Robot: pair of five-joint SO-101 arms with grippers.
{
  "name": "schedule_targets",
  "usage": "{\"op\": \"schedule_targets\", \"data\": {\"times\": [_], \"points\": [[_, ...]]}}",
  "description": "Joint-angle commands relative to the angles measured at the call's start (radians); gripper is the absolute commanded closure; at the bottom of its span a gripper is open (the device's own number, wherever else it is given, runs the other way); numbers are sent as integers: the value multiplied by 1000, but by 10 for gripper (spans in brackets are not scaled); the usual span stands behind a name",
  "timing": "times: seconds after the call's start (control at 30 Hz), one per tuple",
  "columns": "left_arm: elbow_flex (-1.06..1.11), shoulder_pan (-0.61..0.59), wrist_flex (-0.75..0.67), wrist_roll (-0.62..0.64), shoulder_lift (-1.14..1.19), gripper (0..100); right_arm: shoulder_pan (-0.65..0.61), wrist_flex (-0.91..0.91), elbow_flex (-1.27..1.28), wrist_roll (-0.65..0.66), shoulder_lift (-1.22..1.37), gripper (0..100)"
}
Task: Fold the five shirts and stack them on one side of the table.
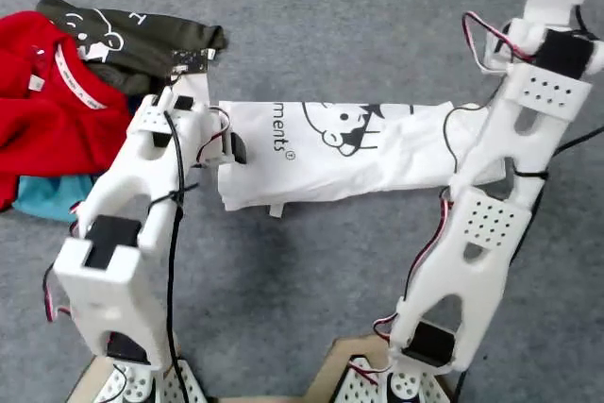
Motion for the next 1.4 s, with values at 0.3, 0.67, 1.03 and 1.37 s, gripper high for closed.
{"op": "schedule_targets", "data": {"times": [0.3, 0.67, 1.03, 1.37], "points": [[-432, 8, 265, 64, 339, 894, -25, -83, -44, 2, -111, 769], [-498, 25, 293, 8, 385, 972, 77, -117, -42, 2, -200, 769], [-757, -179, 485, -123, 284, 973, 201, -155, -44, 2, -206, 769], [-961, -24, 617, -130, 275, 972, 236, -153, -44, 8, -239, 769]]}}
